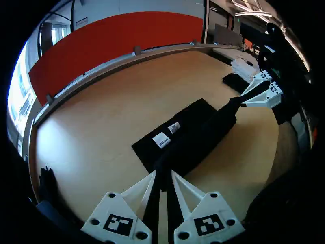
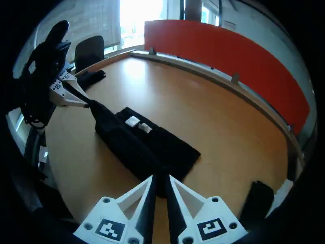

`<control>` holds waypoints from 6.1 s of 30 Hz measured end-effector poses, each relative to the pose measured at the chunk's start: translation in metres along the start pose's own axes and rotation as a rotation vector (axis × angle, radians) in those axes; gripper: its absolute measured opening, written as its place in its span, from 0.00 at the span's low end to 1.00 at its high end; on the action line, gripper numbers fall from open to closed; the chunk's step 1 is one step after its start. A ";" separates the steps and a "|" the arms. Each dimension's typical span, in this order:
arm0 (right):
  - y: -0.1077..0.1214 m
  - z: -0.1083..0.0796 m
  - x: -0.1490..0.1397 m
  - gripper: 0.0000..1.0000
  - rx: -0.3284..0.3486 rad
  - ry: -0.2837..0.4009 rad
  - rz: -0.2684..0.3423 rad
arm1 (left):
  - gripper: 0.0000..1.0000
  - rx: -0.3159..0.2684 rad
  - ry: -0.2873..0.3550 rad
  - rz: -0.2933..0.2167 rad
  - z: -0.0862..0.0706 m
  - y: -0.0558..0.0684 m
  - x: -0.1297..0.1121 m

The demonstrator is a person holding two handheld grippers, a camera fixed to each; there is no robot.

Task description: Fold towel

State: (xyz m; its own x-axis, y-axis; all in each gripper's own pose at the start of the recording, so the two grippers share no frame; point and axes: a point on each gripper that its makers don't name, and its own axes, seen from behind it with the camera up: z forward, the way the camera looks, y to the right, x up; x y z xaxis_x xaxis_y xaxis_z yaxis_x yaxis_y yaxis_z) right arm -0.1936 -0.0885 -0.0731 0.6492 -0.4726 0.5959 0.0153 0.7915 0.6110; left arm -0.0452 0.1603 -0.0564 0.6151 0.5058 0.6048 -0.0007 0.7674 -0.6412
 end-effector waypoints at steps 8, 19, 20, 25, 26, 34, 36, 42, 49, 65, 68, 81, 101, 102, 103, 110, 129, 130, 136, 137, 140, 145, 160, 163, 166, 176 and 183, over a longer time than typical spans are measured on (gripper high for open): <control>0.007 0.013 -0.009 0.15 0.001 -0.028 0.018 | 0.10 -0.004 -0.027 0.011 0.017 -0.001 -0.006; 0.015 0.036 -0.022 0.16 0.007 -0.060 0.049 | 0.16 0.010 -0.063 0.013 0.046 -0.007 -0.019; 0.016 0.039 -0.022 0.16 0.006 -0.062 0.051 | 0.16 0.014 -0.068 0.013 0.050 -0.008 -0.020; 0.022 0.049 -0.026 0.17 -0.004 -0.077 0.055 | 0.22 0.030 -0.075 0.012 0.060 -0.013 -0.021; 0.024 0.051 -0.026 0.18 -0.007 -0.080 0.054 | 0.23 0.032 -0.075 0.012 0.062 -0.014 -0.021; 0.036 0.060 -0.030 0.31 -0.040 -0.098 0.040 | 0.32 0.059 -0.073 0.011 0.070 -0.023 -0.020; 0.039 0.062 -0.031 0.35 -0.050 -0.102 0.032 | 0.35 0.065 -0.073 0.010 0.072 -0.025 -0.020; 0.047 0.068 -0.029 0.43 -0.071 -0.108 0.017 | 0.46 0.085 -0.074 0.010 0.074 -0.033 -0.020; 0.060 0.071 -0.022 0.62 -0.101 -0.103 0.016 | 0.67 0.107 -0.081 0.010 0.076 -0.043 -0.018; 0.082 0.074 0.000 0.66 -0.154 -0.067 0.024 | 0.95 0.180 -0.044 -0.015 0.071 -0.072 -0.001; 0.084 0.074 0.003 0.66 -0.160 -0.060 0.026 | 0.95 0.191 -0.038 -0.024 0.068 -0.076 0.001; 0.085 0.066 0.007 0.84 -0.167 -0.033 0.040 | 0.95 0.190 -0.029 -0.046 0.058 -0.075 -0.002; 0.043 0.038 -0.026 0.89 -0.133 -0.028 0.090 | 0.95 0.165 -0.034 -0.130 0.027 -0.038 -0.038; 0.041 0.036 -0.028 0.89 -0.132 -0.027 0.093 | 0.95 0.165 -0.035 -0.136 0.026 -0.036 -0.041; 0.039 0.035 -0.030 0.89 -0.132 -0.027 0.095 | 0.95 0.165 -0.035 -0.142 0.024 -0.034 -0.043; 0.030 0.026 -0.041 0.89 -0.135 -0.027 0.114 | 0.95 0.167 -0.038 -0.186 0.017 -0.022 -0.059; 0.025 0.026 -0.048 0.89 -0.111 -0.036 0.091 | 0.95 0.195 -0.034 -0.264 0.003 -0.017 -0.080; 0.025 0.027 -0.048 0.89 -0.108 -0.037 0.087 | 0.95 0.198 -0.033 -0.271 0.002 -0.017 -0.080; 0.023 0.030 -0.045 0.89 -0.086 -0.042 0.061 | 0.95 0.215 -0.031 -0.308 -0.005 -0.018 -0.088; 0.023 0.031 -0.044 0.89 -0.082 -0.043 0.057 | 0.95 0.218 -0.031 -0.314 -0.006 -0.018 -0.090; 0.021 0.033 -0.042 0.89 -0.072 -0.046 0.043 | 0.95 0.224 -0.032 -0.332 -0.009 -0.018 -0.094; 0.019 0.036 -0.040 0.89 -0.055 -0.053 0.022 | 0.95 0.231 -0.035 -0.352 -0.011 -0.018 -0.099; 0.015 0.044 -0.066 0.84 -0.016 -0.114 -0.017 | 0.95 0.237 -0.043 -0.370 -0.015 -0.017 -0.107; 0.014 0.044 -0.074 0.76 -0.001 -0.131 -0.019 | 0.95 0.236 -0.044 -0.375 -0.016 -0.016 -0.109; 0.013 0.044 -0.081 0.69 0.010 -0.151 -0.021 | 0.95 0.236 -0.045 -0.378 -0.018 -0.016 -0.110; 0.011 0.044 -0.087 0.39 0.044 -0.178 -0.014 | 0.95 0.238 -0.045 -0.379 -0.020 -0.016 -0.112; 0.011 0.043 -0.089 0.21 0.047 -0.180 -0.016 | 0.95 0.238 -0.047 -0.379 -0.019 -0.016 -0.113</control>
State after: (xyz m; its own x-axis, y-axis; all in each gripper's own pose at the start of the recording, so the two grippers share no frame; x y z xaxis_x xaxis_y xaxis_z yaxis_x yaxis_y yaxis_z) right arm -0.2837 -0.0541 -0.0966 0.5021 -0.5502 0.6672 -0.0138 0.7663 0.6423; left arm -0.0992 0.0832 -0.1232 0.5705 0.1847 0.8002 0.0327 0.9685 -0.2468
